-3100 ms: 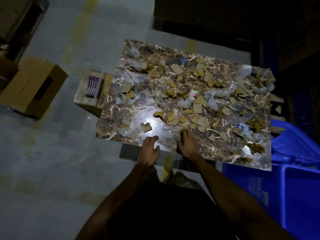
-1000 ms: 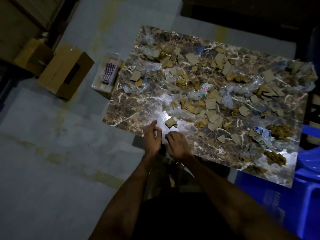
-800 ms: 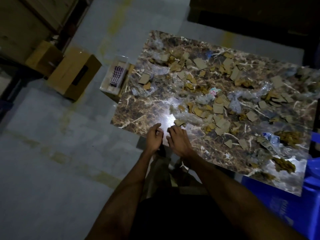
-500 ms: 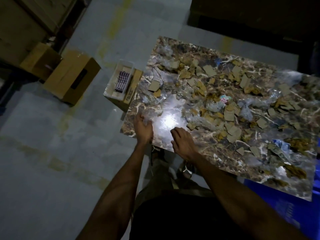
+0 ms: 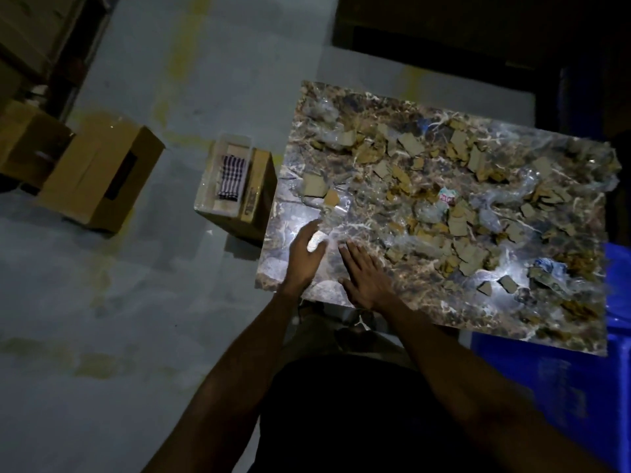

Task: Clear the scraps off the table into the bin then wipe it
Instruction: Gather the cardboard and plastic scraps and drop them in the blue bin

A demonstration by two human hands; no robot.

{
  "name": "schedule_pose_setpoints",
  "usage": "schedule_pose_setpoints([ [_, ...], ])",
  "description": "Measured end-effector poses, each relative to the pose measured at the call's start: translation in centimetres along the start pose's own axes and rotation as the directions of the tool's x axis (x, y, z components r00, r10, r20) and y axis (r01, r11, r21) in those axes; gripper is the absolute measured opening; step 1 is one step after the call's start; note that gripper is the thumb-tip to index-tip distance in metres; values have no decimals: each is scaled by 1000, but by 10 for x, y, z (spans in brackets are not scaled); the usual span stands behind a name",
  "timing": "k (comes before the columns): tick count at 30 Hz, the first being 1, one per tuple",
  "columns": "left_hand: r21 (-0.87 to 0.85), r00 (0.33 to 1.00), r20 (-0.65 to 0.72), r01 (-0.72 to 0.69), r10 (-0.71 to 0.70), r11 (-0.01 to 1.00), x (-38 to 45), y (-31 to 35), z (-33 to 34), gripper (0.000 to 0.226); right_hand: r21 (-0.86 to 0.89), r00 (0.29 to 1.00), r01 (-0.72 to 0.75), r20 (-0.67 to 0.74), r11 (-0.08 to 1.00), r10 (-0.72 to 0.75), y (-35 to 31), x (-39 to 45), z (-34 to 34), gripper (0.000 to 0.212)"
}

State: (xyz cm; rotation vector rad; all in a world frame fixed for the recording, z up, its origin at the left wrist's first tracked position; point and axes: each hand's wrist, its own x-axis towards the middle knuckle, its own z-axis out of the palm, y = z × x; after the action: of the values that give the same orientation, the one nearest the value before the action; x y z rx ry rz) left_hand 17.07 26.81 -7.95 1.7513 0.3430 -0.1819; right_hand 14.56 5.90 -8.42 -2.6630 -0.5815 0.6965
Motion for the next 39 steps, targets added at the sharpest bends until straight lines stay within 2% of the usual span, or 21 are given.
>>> schedule_pose_setpoints([
  [3, -30, 962, -269, 41, -48, 999, 13, 14, -21, 48, -13, 1000, -24, 11, 1000, 24, -4, 1, 1, 75],
  [5, -2, 953, -294, 70, -68, 998, 25, 19, -30, 60, -18, 998, -46, 36, 999, 46, -8, 2, 0, 76],
  [6, 3, 970, -233, 76, -73, 997, 30, 20, -31, 66, -21, 997, -56, 46, 998, 57, -9, 2, 0, 76],
  [8, 59, 997, -11, 71, -71, 996, 35, 20, -23, 68, -26, 996, -71, 54, 997, 73, -12, 2, -1, 75],
  [10, 264, 986, 167, -31, -14, 964, 30, 16, -8, 61, -8, 995, -80, 50, 997, 81, -14, 1, -1, 73],
  [12, 338, 962, 274, -92, -5, 937, 21, 13, 11, 54, 12, 994, -89, 63, 996, 88, -15, 1, -1, 72],
  [14, 209, 959, 284, -60, -2, 976, 13, 6, 21, 48, 21, 992, -96, 79, 995, 94, -13, 3, 0, 73],
  [16, -55, 984, 175, 52, -42, 997, 11, 1, 19, 44, 29, 993, -95, 70, 995, 93, -13, 3, -1, 72],
  [18, -165, 998, 27, 55, -51, 985, 15, 3, 7, 42, 37, 995, -83, 56, 996, 81, -12, 2, -2, 72],
  [20, -61, 997, -82, 9, -14, 998, 26, 7, -8, 44, 40, 996, -69, 52, 997, 67, -11, 1, -2, 73],
  [22, 152, 993, -102, -44, 60, 987, 42, 10, -19, 56, 33, 998, -58, 37, 998, 57, -10, 1, -3, 74],
  [24, 336, 998, -49, -29, 48, 941, 56, 13, -17, 68, 25, 998, -52, 24, 998, 52, -11, -1, -3, 74],
  [29, 505, 995, 98, -46, -5, 862, 54, 17, 25, 69, 46, 998, -55, 34, 997, 54, -8, 1, -2, 72],
  [31, 477, 983, 183, -87, -2, 875, 41, 14, 41, 66, 39, 997, -32, 73, 999, 29, -2, 3, 0, 76],
  [33, 294, 975, 214, -126, 63, 947, 30, 13, 44, 57, 59, 995, -12, 97, 998, 6, 3, 4, 1, 81],
  [34, 146, 979, 181, -126, 98, 981, 25, 16, 41, 52, 68, 997, 0, 79, 998, -5, 5, 5, 1, 82],
  [36, -69, 998, 61, -18, 22, 997, 24, 21, 25, 43, 65, 999, 35, 8, 997, -35, 9, 5, 3, 78],
  [37, -96, 1000, -5, 20, -21, 995, 31, 26, 15, 40, 72, 999, 51, -19, 996, -49, 11, 4, 3, 75],
  [39, -2, 989, -142, 49, -49, 999, 50, 32, -6, 40, 84, 997, 72, -39, 994, -69, 14, 2, 3, 74],
])
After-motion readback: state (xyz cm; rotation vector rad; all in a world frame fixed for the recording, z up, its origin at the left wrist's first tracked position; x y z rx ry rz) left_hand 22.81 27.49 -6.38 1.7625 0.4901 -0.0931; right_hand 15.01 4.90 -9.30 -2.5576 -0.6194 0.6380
